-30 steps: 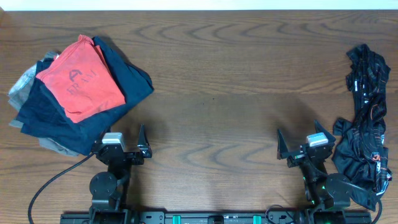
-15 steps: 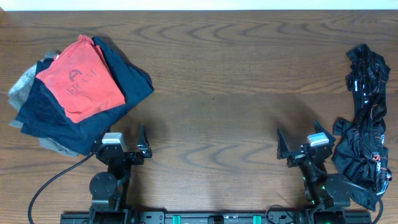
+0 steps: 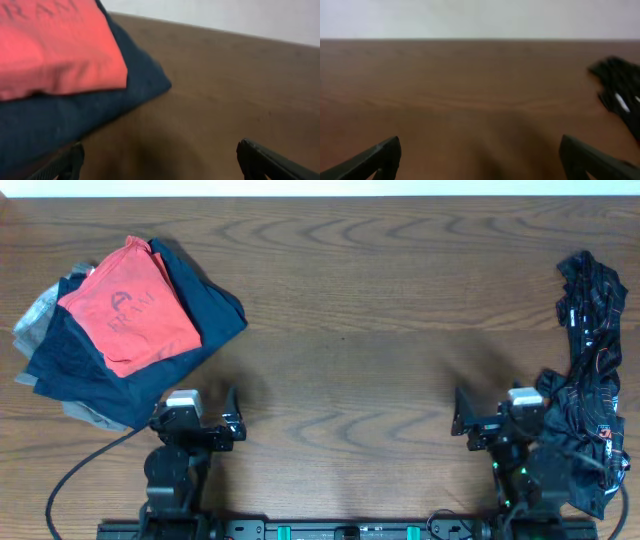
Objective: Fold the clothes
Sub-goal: 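Reach the right gripper to the crumpled black garment and grasp it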
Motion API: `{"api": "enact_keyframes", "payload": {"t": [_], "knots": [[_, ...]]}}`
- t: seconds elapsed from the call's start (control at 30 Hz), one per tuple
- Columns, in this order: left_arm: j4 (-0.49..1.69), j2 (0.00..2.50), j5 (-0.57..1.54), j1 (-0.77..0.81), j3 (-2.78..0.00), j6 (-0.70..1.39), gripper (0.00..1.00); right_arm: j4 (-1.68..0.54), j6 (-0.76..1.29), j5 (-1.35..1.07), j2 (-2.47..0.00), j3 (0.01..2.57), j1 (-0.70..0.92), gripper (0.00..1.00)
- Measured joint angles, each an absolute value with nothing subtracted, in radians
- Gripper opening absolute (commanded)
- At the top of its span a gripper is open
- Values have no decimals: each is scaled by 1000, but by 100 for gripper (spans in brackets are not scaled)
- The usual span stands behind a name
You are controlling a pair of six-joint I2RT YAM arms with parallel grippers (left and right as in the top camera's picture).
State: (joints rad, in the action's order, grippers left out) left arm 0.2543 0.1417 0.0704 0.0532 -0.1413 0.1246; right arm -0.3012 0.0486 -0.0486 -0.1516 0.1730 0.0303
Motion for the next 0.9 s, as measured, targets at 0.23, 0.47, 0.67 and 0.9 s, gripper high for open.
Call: {"api": "enact_keyframes", "payload": {"t": [0.23,0.47,0.67,0.9], "knots": [[524,424,84,53,-447,131,98,-598,54,61,-494,482,30,99],[812,746,91,53,-731,131,98,-820,60,102,-910,756,-17,99],[872,900,95,53,-821,131,98,-817,105,132,-1118,823,-20,99],[875,962,98,53,-821,131,98,-817,296,267,-1341,822,-190,97]]}}
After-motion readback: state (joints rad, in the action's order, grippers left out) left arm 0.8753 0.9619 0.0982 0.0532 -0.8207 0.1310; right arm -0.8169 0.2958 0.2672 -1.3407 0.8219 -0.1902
